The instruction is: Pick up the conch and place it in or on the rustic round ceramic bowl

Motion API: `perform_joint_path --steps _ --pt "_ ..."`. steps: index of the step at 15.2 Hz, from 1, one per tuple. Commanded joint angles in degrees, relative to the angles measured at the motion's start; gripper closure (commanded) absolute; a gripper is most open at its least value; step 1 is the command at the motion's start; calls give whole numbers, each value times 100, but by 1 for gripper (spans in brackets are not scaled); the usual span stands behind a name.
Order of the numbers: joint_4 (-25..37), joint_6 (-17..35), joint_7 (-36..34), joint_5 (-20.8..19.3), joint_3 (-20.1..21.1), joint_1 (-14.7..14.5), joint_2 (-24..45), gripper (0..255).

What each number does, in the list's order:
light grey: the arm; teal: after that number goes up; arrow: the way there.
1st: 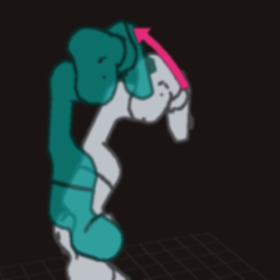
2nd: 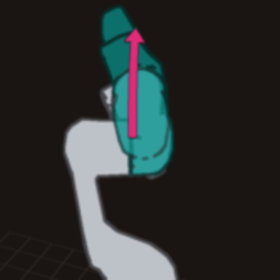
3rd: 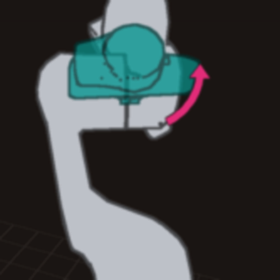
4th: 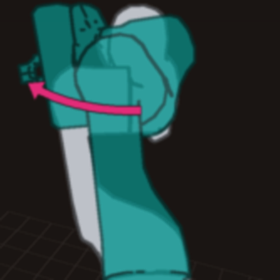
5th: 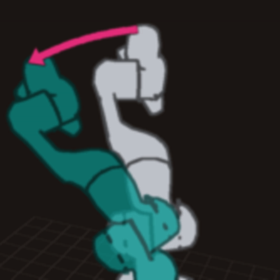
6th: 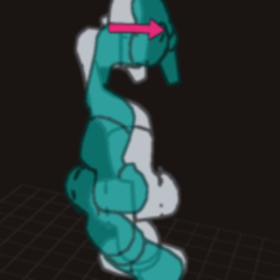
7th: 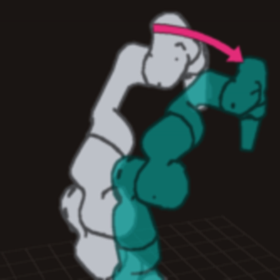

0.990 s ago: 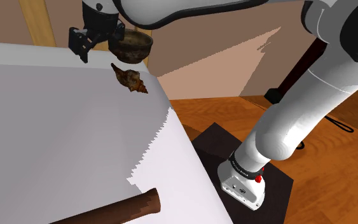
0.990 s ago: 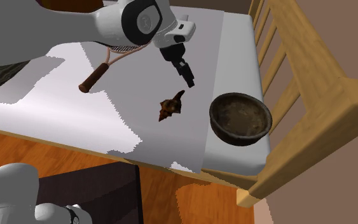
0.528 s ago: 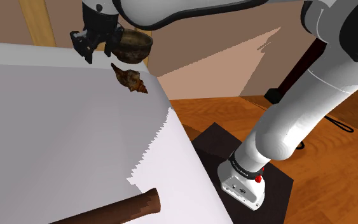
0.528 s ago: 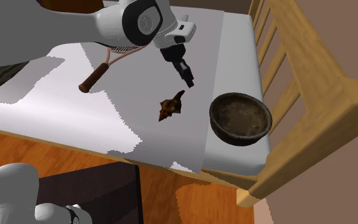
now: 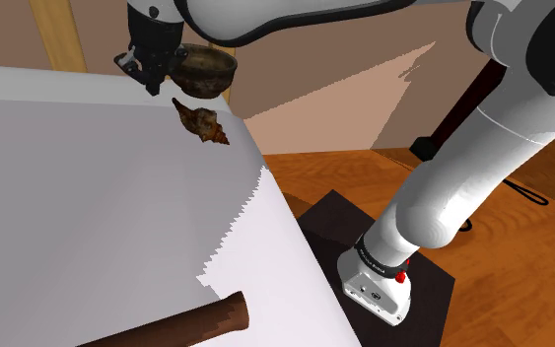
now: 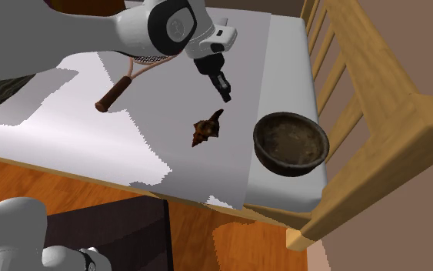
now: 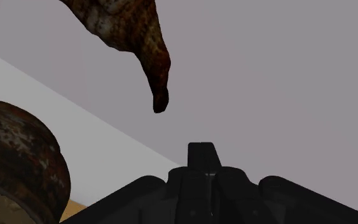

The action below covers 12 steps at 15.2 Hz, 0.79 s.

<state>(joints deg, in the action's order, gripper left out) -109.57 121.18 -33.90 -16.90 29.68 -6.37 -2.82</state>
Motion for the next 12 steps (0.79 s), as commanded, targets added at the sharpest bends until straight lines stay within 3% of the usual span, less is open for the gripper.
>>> perform_joint_path --steps 1,2,10,12 --pt "0 0 0 0 0 0 0 255" --pt "0 0 0 0 0 0 0 0" --pt "-1288 -780 -1762 -99 205 -20 -1198 0" --pt "-1400 -769 -1875 -113 221 -10 -1239 0"
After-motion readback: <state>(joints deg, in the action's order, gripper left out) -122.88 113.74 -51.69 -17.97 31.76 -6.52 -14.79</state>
